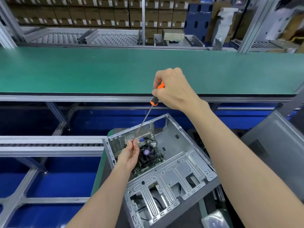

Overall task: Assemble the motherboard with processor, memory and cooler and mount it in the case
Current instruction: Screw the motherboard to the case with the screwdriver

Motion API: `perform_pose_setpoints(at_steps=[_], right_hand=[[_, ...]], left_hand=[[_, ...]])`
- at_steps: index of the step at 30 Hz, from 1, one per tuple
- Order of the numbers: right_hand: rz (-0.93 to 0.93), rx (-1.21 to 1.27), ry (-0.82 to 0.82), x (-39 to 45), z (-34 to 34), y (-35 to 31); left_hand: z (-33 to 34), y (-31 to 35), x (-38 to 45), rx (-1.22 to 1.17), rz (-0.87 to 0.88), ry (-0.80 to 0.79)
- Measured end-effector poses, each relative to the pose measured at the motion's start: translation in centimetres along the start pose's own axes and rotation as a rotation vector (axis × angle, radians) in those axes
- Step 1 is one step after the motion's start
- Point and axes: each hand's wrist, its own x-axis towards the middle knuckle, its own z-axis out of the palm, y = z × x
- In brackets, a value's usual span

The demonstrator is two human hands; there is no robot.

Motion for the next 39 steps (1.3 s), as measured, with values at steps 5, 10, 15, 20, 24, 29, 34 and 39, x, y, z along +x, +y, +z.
perform_pose_setpoints(at_steps=[5, 10, 15, 20, 24, 29, 34, 39], right_hand=[[0.015, 0.016, 0.018, -0.2, -0.1, 0.3], [0.016, 0.026, 0.033, -0.2, -0.1, 0.3], [0.031, 0.045, 0.023, -0.1, -0.3, 0.5], [0.031, 0.046, 0.029, -0.3, 0.0, 0.6], [0.031, 0.063, 0.010, -0.2, -0.3, 0.6], [0.048, 0.092, -0.042, -0.1, -0.6, 1.0], [0.054, 0.068, -0.006, -0.3, -0.3, 1.3], [0.040, 0.056, 0.089, 0.1, -0.6, 1.3]], left_hand=[[0.2, 0.1, -0.4, -0.130, 0.008, -0.024], [0.2, 0.4, -0.7, -0.183, 0.018, -0.025], [0.1, 0.5, -0.6, -0.252, 0.051, -0.040], [-0.1, 0.4, -0.3, -0.195, 0.084, -0.033], [-0.3, 0.3, -0.2, -0.065, 0.114, -0.040], [-0.6, 0.1, -0.1, 0.002, 0.139, -0.050], [-0.4, 0.2, -0.1, -0.044, 0.123, -0.117], [0.5, 0.5, -1.1, 0.162, 0.124, -0.131]])
